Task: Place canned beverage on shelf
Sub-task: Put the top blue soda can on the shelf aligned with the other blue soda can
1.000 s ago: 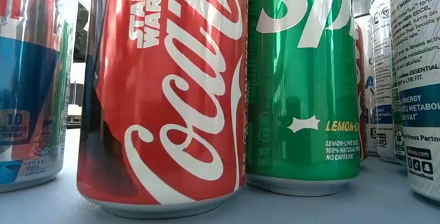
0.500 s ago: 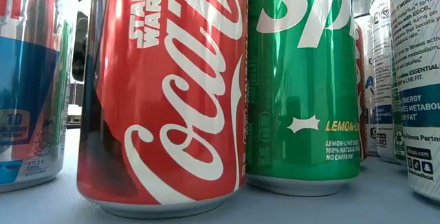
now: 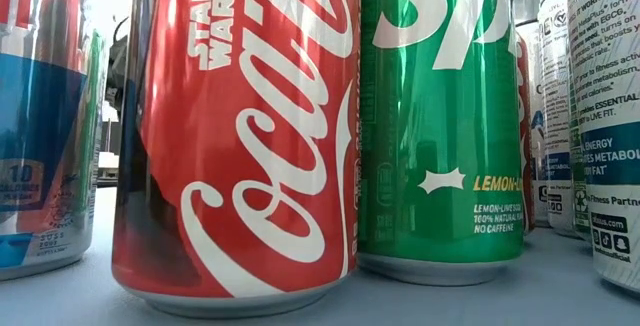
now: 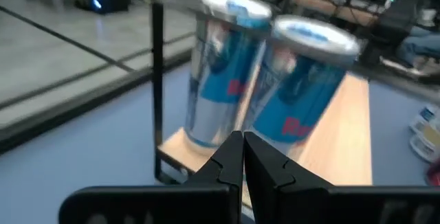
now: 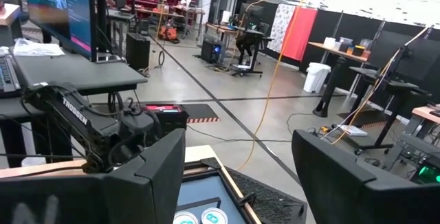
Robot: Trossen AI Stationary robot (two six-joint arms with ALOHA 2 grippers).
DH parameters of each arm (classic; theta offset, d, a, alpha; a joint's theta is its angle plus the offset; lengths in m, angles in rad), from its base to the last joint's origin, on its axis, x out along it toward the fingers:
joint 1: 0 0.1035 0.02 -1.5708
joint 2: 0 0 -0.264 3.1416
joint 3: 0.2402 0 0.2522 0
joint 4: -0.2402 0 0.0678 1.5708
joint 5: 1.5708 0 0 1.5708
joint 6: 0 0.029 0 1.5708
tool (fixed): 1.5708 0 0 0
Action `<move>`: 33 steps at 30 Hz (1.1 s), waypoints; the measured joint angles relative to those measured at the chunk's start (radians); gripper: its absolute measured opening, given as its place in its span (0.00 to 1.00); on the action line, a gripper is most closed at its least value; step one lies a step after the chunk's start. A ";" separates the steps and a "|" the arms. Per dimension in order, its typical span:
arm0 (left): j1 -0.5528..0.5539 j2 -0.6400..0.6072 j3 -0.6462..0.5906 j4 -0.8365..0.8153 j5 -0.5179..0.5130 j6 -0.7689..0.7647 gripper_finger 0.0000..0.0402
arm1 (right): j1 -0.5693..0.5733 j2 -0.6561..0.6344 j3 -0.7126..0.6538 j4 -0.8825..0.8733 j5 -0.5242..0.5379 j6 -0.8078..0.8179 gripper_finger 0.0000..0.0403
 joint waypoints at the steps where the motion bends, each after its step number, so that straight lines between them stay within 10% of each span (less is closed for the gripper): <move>1: 0.005 0.022 0.000 0.015 0.006 0.000 0.00 | 0.000 0.000 0.000 0.000 0.000 0.000 0.65; 33: 0.027 0.458 0.032 0.408 0.128 0.033 0.00 | 0.000 0.000 -0.001 -0.001 0.003 0.002 0.65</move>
